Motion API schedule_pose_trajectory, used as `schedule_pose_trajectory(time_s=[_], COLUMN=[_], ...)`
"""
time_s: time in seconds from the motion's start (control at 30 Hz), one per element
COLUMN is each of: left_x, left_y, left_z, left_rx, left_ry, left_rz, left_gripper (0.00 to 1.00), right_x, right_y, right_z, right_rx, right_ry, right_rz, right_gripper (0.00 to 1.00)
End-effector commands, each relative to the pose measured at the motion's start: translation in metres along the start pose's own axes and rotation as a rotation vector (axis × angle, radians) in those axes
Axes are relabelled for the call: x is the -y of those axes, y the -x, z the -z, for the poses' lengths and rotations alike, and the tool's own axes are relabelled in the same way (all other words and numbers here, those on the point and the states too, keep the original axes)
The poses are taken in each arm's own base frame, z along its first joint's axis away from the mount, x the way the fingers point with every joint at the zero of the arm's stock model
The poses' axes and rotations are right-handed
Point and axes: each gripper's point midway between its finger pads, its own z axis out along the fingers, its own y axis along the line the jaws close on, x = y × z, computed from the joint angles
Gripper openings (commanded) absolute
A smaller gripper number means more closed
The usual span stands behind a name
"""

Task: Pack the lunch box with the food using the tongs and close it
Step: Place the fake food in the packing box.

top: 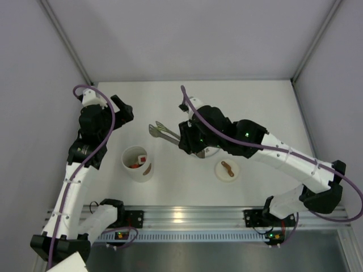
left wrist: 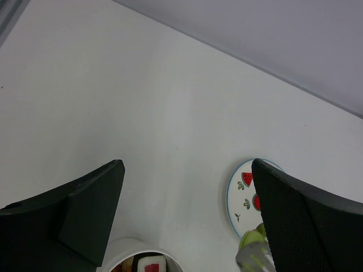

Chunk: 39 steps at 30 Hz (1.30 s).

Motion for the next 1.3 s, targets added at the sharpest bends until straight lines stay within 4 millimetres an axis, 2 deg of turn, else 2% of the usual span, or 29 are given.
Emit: schedule_pose_trajectory(time_s=[0.0,0.2,0.27,0.47,1.03,1.13,1.27], left_x=[-0.001,0.0,0.0,0.0,0.0,-0.001,-0.001], left_y=[0.001,0.001,0.002,0.002,0.002,0.002,0.002], left_z=[-0.004,-0.004,-0.003,-0.003,-0.003,-0.003,-0.003], left_rx=[0.008,0.008,0.009,0.01,0.012,0.01,0.011], left_ry=[-0.002,-0.002,-0.003,-0.004,-0.003,0.0,-0.002], left_rz=[0.001,0.003,0.002,0.002,0.002,0.0,0.0], left_gripper=[0.99,0.99,0.99,0.99,0.99,0.99,0.99], right_x=[-0.044,-0.083,-0.088,-0.097,-0.099,-0.097,-0.081], right_y=[0.009,-0.001,-0.007,-0.015,-0.021,-0.018,-0.004], right_z=[0.008,-0.003,-0.011,-0.019,-0.021,-0.017,-0.002], right_rx=[0.023,-0.017,-0.038,-0.063,-0.073,-0.06,-0.011], right_ry=[0.09,0.144,0.14,0.149,0.149,0.142,0.093], right_rz=[0.034,0.092,0.107,0.124,0.136,0.132,0.12], right_gripper=[0.33,0.33,0.33,0.35,0.43,0.43,0.43])
